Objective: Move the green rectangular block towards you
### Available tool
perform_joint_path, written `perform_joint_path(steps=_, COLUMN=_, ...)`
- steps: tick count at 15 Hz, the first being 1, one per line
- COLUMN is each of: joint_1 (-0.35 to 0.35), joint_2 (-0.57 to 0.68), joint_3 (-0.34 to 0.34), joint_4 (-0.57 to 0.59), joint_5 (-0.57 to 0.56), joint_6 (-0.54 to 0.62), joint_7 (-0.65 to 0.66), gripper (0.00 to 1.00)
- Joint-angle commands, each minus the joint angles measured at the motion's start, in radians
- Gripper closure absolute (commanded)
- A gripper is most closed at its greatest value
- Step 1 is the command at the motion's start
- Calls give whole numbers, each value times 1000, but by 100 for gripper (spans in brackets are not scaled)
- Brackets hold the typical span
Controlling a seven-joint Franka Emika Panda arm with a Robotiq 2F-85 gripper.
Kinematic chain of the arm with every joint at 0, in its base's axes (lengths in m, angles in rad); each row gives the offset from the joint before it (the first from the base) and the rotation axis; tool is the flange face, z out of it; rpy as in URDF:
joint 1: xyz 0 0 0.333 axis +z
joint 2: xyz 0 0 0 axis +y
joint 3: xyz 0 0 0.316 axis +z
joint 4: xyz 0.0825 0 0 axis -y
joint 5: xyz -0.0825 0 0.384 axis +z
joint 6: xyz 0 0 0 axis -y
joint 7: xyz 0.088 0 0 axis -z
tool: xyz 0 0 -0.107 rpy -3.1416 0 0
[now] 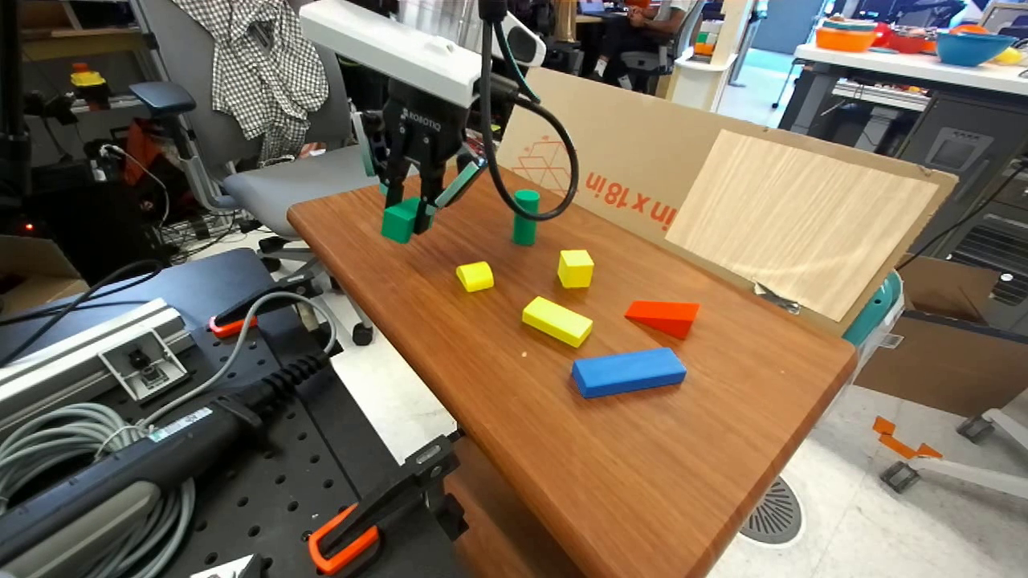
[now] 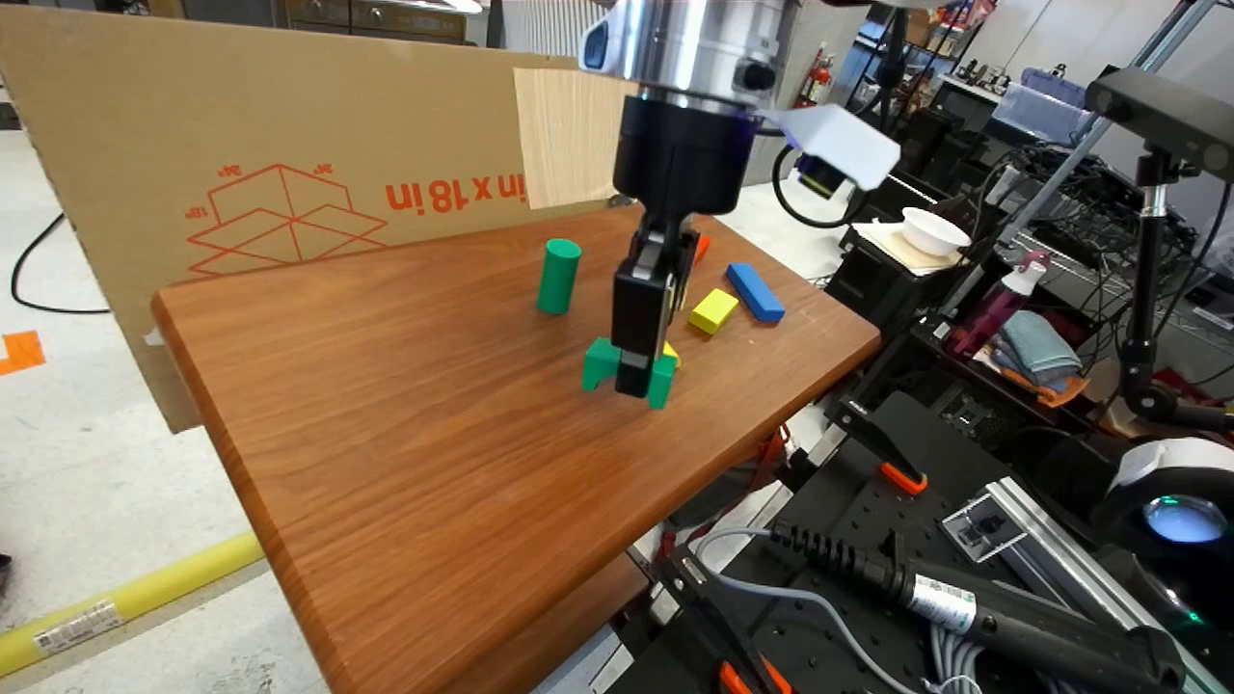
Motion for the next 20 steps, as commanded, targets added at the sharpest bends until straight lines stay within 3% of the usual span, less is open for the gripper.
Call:
perform_joint_path(steps=1, joint_1=-18, joint_2=-11, joint_3=14, joint_4=-44, joint_5=-28, joint_6=-25, joint_7=-177, gripper=91)
perform_joint_path(steps=10, joint_1=37, joint_2=2, joint_3=0, joint_4=-76, joint_5=-247, joint_6=-53, joint_7=-414, gripper=91)
perform_joint_path(steps=15, joint_1=84, joint_2=-9, joint_3=-24, joint_4=-79, joint_5=-489, joint_6=5, joint_7=-394, gripper=91)
perform_joint_path(steps=20, joint_1=68, joint_2=3, joint_3=-30, joint_4=-95, joint_5=-529, joint_6=117, joint_7=-366, gripper=91)
